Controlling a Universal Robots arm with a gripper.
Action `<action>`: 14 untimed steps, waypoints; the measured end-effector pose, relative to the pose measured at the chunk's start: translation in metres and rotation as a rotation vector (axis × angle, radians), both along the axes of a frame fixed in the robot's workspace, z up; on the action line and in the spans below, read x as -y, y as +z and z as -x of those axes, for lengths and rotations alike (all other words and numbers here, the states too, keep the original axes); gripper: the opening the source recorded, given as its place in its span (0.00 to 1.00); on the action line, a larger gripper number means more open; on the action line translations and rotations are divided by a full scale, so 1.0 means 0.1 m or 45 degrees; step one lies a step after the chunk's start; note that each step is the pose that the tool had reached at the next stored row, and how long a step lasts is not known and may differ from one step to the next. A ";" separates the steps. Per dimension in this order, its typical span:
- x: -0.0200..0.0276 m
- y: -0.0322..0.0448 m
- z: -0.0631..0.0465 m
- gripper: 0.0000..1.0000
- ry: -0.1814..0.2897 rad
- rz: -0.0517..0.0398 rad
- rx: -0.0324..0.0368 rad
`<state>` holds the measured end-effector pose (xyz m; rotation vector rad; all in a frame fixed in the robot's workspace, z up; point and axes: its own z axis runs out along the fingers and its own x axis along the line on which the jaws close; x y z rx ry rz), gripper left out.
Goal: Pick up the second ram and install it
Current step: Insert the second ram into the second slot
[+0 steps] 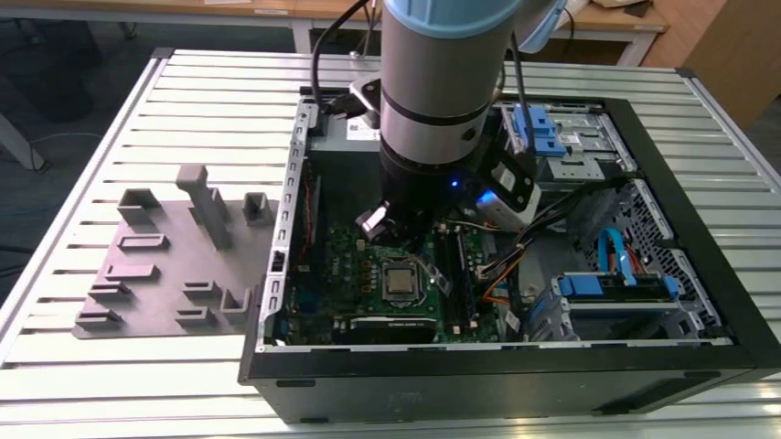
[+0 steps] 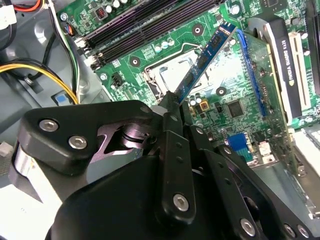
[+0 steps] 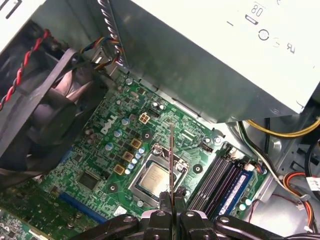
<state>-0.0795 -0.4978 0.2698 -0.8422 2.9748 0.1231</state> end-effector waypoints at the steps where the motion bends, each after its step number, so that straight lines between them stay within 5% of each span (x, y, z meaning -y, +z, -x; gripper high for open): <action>1: 0.000 0.000 0.00 0.11 -0.006 0.000 0.0000; 14: 0.000 -0.002 0.00 0.11 -0.108 0.000 0.0000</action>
